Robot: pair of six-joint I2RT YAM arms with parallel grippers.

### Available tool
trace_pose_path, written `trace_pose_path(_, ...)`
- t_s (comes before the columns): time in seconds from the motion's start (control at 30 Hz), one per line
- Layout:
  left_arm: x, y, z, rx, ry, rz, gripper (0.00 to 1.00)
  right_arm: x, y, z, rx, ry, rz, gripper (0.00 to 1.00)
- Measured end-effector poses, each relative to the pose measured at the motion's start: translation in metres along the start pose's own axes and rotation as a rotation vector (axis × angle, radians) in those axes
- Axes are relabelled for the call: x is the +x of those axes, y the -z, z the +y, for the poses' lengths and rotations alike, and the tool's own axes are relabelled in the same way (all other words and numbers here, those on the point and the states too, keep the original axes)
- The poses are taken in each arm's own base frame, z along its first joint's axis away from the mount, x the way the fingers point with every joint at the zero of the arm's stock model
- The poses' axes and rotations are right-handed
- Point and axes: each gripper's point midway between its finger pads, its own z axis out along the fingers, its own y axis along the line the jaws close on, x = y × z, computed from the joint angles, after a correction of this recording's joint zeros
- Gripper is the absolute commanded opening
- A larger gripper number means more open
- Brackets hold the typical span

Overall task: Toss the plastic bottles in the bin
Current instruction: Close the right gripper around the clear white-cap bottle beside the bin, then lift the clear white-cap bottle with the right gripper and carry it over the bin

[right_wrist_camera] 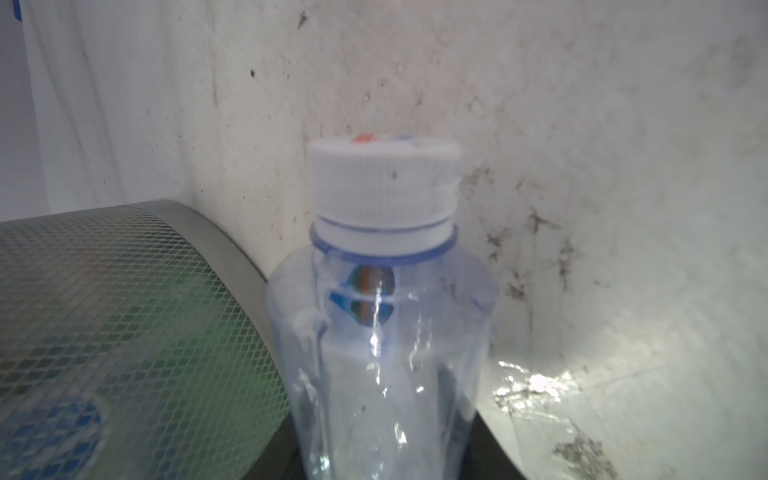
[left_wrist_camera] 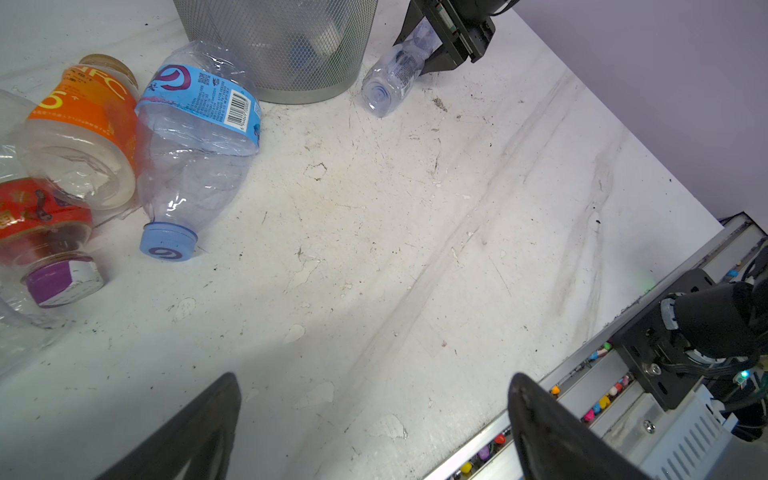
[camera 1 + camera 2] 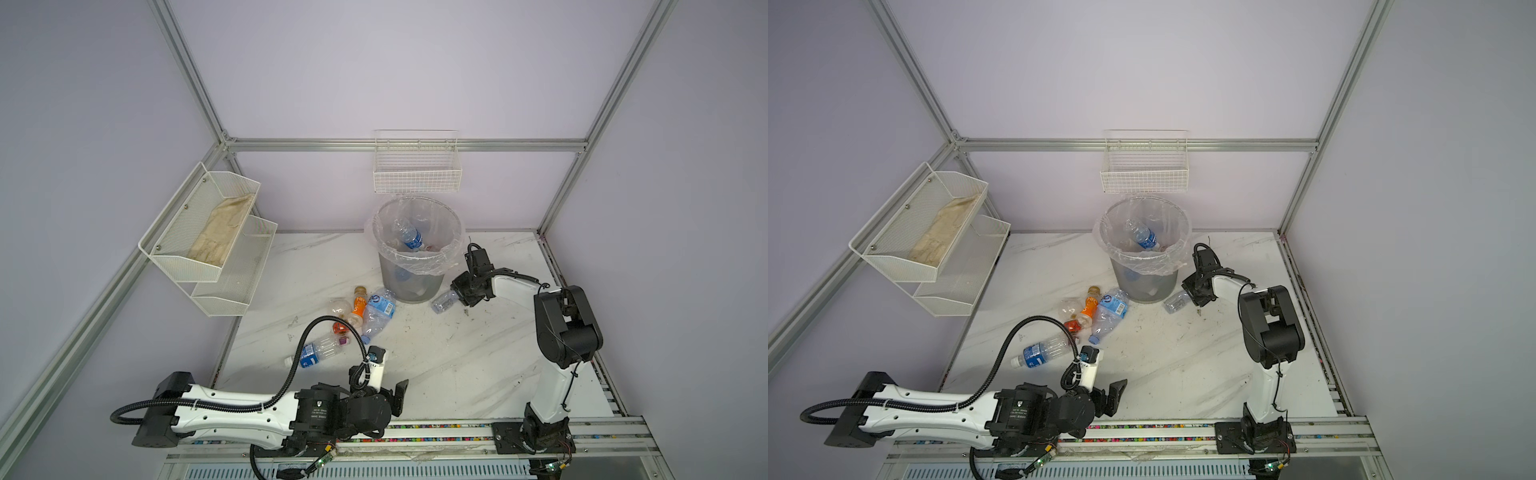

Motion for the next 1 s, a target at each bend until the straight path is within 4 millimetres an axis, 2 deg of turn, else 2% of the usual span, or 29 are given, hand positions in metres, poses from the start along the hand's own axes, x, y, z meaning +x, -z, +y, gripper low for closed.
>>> trace_pose_path(0.07, 0.001, 0.000, 0.002, -0.003, -0.003, 0.000, 0.98, 0.001, 0.002, -0.002, -0.005, -0.001, 0.001, 0.35)
trace_pose_path(0.2, 0.001, 0.000, 0.003, -0.005, -0.001, -0.003, 0.98, 0.007, 0.015, -0.016, 0.006, -0.009, -0.005, 0.17)
trace_pose_path(0.23, 0.001, 0.000, 0.003, -0.004, -0.001, -0.004, 0.98, 0.007, 0.021, -0.021, 0.010, -0.019, -0.012, 0.16)
trace_pose_path(0.27, 0.001, 0.000, 0.003, -0.004, 0.000, -0.005, 0.98, 0.006, 0.029, -0.025, 0.008, -0.030, -0.026, 0.12)
trace_pose_path(0.33, 0.000, 0.000, 0.003, -0.003, 0.000, -0.006, 0.98, 0.002, 0.052, -0.026, -0.018, -0.057, -0.067, 0.12)
trace_pose_path(0.4, 0.000, 0.000, 0.003, -0.005, 0.000, -0.009, 0.98, -0.008, 0.086, -0.020, -0.082, -0.094, -0.132, 0.12)
trace_pose_path(0.47, 0.000, 0.001, 0.003, -0.006, 0.000, -0.011, 0.98, -0.021, 0.129, -0.007, -0.179, -0.117, -0.215, 0.12)
trace_pose_path(0.53, 0.000, 0.001, 0.003, -0.004, -0.001, -0.012, 0.98, -0.035, 0.183, 0.010, -0.306, -0.120, -0.323, 0.12)
trace_pose_path(0.63, -0.002, 0.002, 0.003, -0.004, 0.000, -0.017, 0.98, -0.045, 0.274, 0.032, -0.518, -0.097, -0.480, 0.10)
trace_pose_path(0.67, -0.002, 0.002, 0.003, -0.003, 0.001, -0.019, 0.98, -0.046, 0.309, 0.038, -0.599, -0.085, -0.537, 0.06)
trace_pose_path(0.73, -0.003, 0.002, 0.003, -0.005, 0.001, -0.023, 0.98, -0.045, 0.374, 0.048, -0.748, -0.035, -0.642, 0.02)
trace_pose_path(0.77, -0.003, 0.002, 0.003, -0.005, 0.000, -0.025, 0.98, -0.044, 0.400, 0.053, -0.798, -0.007, -0.683, 0.00)
trace_pose_path(0.83, -0.004, 0.003, 0.004, -0.007, -0.006, -0.029, 0.98, -0.040, 0.462, 0.066, -0.899, 0.067, -0.774, 0.00)
trace_pose_path(0.9, -0.005, 0.003, 0.004, -0.009, -0.013, -0.033, 0.98, -0.036, 0.514, 0.082, -0.981, 0.138, -0.846, 0.00)
trace_pose_path(0.93, -0.005, 0.003, 0.004, -0.009, -0.015, -0.035, 0.98, -0.033, 0.538, 0.090, -1.021, 0.180, -0.876, 0.00)
trace_pose_path(1.0, -0.006, 0.003, 0.005, -0.011, -0.023, -0.039, 0.98, -0.023, 0.568, 0.107, -1.080, 0.285, -0.899, 0.00)
